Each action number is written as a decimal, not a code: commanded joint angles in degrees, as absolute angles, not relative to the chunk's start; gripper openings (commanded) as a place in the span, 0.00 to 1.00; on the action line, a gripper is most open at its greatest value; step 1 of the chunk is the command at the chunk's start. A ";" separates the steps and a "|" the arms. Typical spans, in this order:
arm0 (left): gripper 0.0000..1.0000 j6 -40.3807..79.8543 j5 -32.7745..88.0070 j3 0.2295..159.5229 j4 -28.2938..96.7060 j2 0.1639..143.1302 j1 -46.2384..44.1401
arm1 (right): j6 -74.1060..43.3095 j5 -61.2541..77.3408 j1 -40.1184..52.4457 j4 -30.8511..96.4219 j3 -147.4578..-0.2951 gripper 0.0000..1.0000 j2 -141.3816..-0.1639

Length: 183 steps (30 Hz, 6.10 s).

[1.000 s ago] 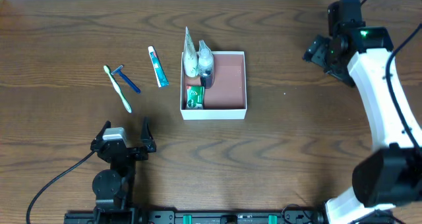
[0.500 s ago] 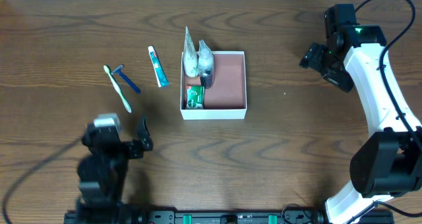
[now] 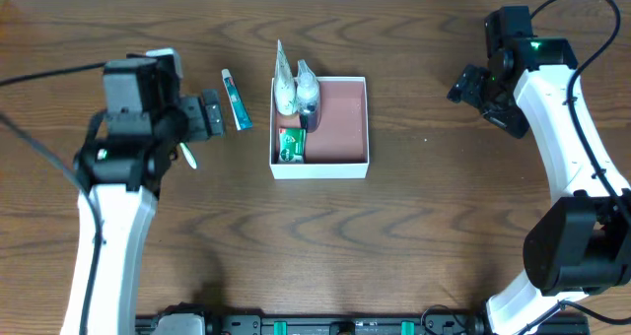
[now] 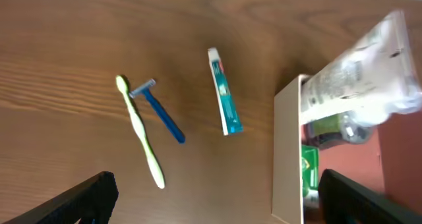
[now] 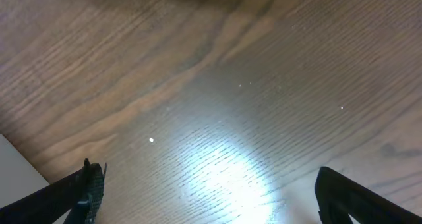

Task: Pack container
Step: 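Reach the left gripper to the green toothbrush and grasp its handle, then carry the toothbrush into the box and release it along the right side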

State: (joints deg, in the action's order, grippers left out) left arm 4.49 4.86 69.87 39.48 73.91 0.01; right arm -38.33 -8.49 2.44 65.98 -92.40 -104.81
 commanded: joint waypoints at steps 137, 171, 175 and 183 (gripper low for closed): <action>0.06 18.44 6.61 73.36 32.23 83.29 -29.43 | -38.70 -8.58 2.31 66.00 -92.40 0.99 -105.14; 0.06 37.39 -1.10 73.34 27.55 95.42 -40.01 | -38.72 -8.58 2.31 66.00 -92.40 0.99 -105.12; 0.06 37.39 -1.10 73.32 27.46 97.34 -39.99 | -38.72 -8.58 2.31 66.00 -92.40 0.99 -105.14; 0.06 37.17 -1.13 73.32 26.00 100.60 -39.99 | -38.72 -8.58 2.31 66.00 -92.40 0.99 -105.14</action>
